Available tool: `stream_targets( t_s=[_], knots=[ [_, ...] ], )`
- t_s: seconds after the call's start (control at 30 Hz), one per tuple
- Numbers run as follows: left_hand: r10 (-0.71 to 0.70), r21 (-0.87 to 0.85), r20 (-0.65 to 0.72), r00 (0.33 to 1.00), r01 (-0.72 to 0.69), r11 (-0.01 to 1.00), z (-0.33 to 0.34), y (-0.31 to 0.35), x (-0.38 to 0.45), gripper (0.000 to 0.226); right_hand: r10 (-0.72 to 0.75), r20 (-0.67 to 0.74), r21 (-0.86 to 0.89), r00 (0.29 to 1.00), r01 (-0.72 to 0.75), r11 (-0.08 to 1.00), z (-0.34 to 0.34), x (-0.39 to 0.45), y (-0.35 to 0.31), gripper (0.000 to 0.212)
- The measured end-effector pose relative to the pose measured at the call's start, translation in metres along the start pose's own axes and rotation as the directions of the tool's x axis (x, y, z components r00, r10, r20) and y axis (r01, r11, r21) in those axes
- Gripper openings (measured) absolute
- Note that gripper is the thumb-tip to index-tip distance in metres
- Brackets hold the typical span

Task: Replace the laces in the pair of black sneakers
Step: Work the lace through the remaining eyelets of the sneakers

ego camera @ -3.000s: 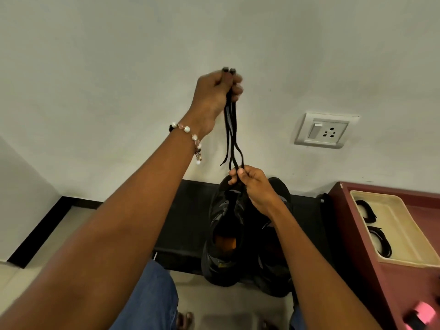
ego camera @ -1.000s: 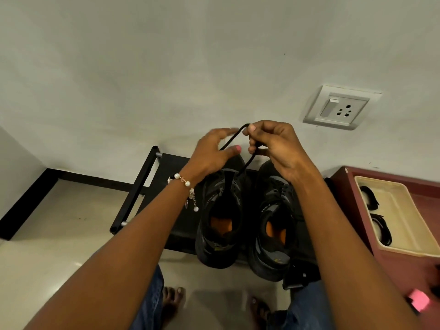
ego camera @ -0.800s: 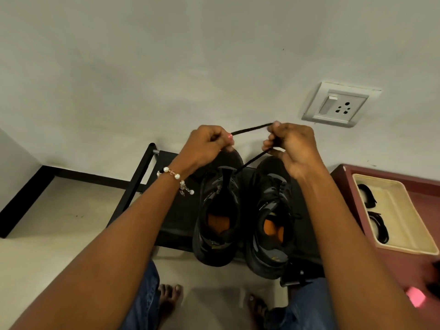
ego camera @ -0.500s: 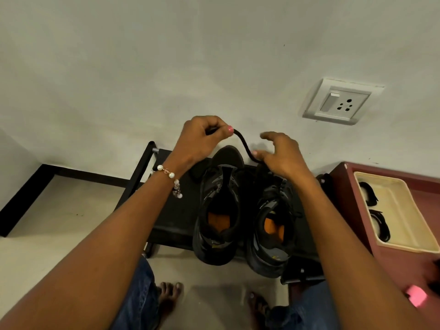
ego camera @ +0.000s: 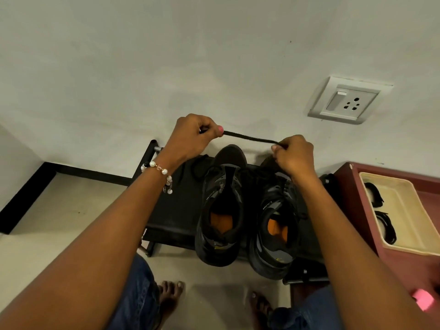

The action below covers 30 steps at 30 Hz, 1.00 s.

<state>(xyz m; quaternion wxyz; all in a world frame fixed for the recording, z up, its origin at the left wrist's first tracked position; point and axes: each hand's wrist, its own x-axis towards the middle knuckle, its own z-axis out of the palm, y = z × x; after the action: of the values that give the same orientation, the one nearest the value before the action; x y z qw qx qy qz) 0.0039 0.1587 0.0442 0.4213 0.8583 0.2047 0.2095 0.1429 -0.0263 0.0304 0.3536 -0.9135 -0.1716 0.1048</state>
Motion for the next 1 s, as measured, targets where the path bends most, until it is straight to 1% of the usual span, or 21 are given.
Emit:
stream_targets(
  t_s=[0.03,0.07,0.1,0.13,0.17,0.2,0.27,0.33,0.4,0.47,0.53,0.6,0.63,0.67,0.7,0.73,0.77,0.8,0.87,0.93,1.0],
  knots=[
    [-0.001,-0.014,0.009,1.0,0.001,1.0,0.004,0.002,0.0,0.016,-0.076,0.048,-0.197,0.996,0.084,0.977,0.002,-0.004,-0.004,0.033],
    [0.004,-0.025,0.029,1.0,-0.003,1.0,0.008,0.005,-0.001,0.016,-0.156,0.126,-0.277,0.98,0.185,0.943,0.004,-0.008,-0.01,0.049],
    [0.014,-0.03,0.055,0.998,-0.012,0.999,0.014,0.008,-0.001,0.016,-0.231,0.198,-0.237,0.953,0.275,0.932,0.006,-0.012,-0.018,0.06],
    [0.029,-0.03,0.082,0.996,-0.026,0.999,0.019,0.012,-0.001,0.016,-0.312,0.242,-0.145,0.918,0.353,0.924,0.007,-0.017,-0.027,0.061],
    [0.043,-0.029,0.105,0.993,-0.041,0.999,0.023,0.015,-0.001,0.016,-0.369,0.262,-0.011,0.891,0.386,0.923,0.008,-0.021,-0.034,0.053],
    [0.055,-0.032,0.12,0.991,-0.051,0.998,0.025,0.017,-0.001,0.017,-0.397,0.27,0.098,0.877,0.385,0.918,0.008,-0.023,-0.038,0.039],
    [0.041,-0.051,0.117,0.992,-0.035,0.998,0.024,0.018,0.0,0.017,-0.395,0.246,0.173,0.885,0.361,0.916,0.007,-0.024,-0.04,0.014],
    [-0.028,-0.064,0.116,0.993,0.035,0.997,0.018,0.014,0.0,0.018,-0.295,0.171,0.203,0.94,0.259,0.944,0.004,-0.018,-0.032,0.012],
    [-0.107,-0.054,0.155,0.982,0.117,0.992,0.011,0.009,0.0,0.017,-0.139,0.109,0.206,0.984,0.114,0.972,0.001,-0.009,-0.016,0.014],
    [-0.157,-0.007,0.208,0.966,0.162,0.987,0.004,0.002,0.0,0.018,-0.005,0.057,0.104,0.998,-0.001,0.995,0.002,0.003,0.003,0.015],
    [-0.212,0.074,0.255,0.944,0.199,0.977,0.002,-0.003,0.0,0.019,0.033,0.031,-0.082,0.999,-0.031,0.996,0.005,0.01,0.014,0.018],
    [-0.281,0.119,0.319,0.905,0.256,0.959,0.004,-0.005,-0.001,0.017,0.001,0.061,-0.312,0.998,0.018,0.95,0.008,0.007,0.011,0.022],
    [-0.301,0.124,0.352,0.886,0.275,0.954,0.006,-0.005,-0.002,0.021,-0.028,0.107,-0.412,0.994,0.07,0.909,0.011,0.003,0.005,0.027],
    [-0.309,0.113,0.379,0.872,0.288,0.951,0.009,-0.005,-0.003,0.024,-0.072,0.171,-0.464,0.983,0.145,0.874,0.013,-0.001,-0.003,0.036],
    [-0.308,0.085,0.392,0.867,0.299,0.95,0.012,-0.004,-0.003,0.025,-0.131,0.24,-0.456,0.962,0.231,0.859,0.015,-0.007,-0.013,0.047],
    [-0.3,0.045,0.391,0.87,0.308,0.95,0.016,-0.003,-0.004,0.024,-0.201,0.295,-0.379,0.934,0.308,0.873,0.017,-0.012,-0.021,0.056],
    [-0.294,-0.006,0.378,0.878,0.32,0.947,0.018,-0.002,-0.005,0.022,-0.269,0.331,-0.263,0.904,0.362,0.894,0.02,-0.017,-0.028,0.059],
    [-0.296,-0.065,0.362,0.884,0.341,0.938,0.02,0.0,-0.005,0.022,-0.329,0.345,-0.147,0.879,0.397,0.906,0.023,-0.021,-0.033,0.056],
    [-0.329,-0.169,0.327,0.886,0.398,0.902,0.021,0.002,-0.004,0.021,-0.383,0.334,-0.014,0.861,0.411,0.912,0.027,-0.025,-0.037,0.038],
    [-0.38,-0.204,0.29,0.878,0.445,0.872,0.02,0.0,-0.003,0.017,-0.365,0.294,0.04,0.883,0.37,0.928,0.027,-0.024,-0.038,0.02],
    [-0.407,-0.22,0.28,0.869,0.471,0.854,0.017,-0.003,-0.003,0.013,-0.323,0.253,0.04,0.912,0.324,0.945,0.026,-0.021,-0.034,0.011]
  ],
)
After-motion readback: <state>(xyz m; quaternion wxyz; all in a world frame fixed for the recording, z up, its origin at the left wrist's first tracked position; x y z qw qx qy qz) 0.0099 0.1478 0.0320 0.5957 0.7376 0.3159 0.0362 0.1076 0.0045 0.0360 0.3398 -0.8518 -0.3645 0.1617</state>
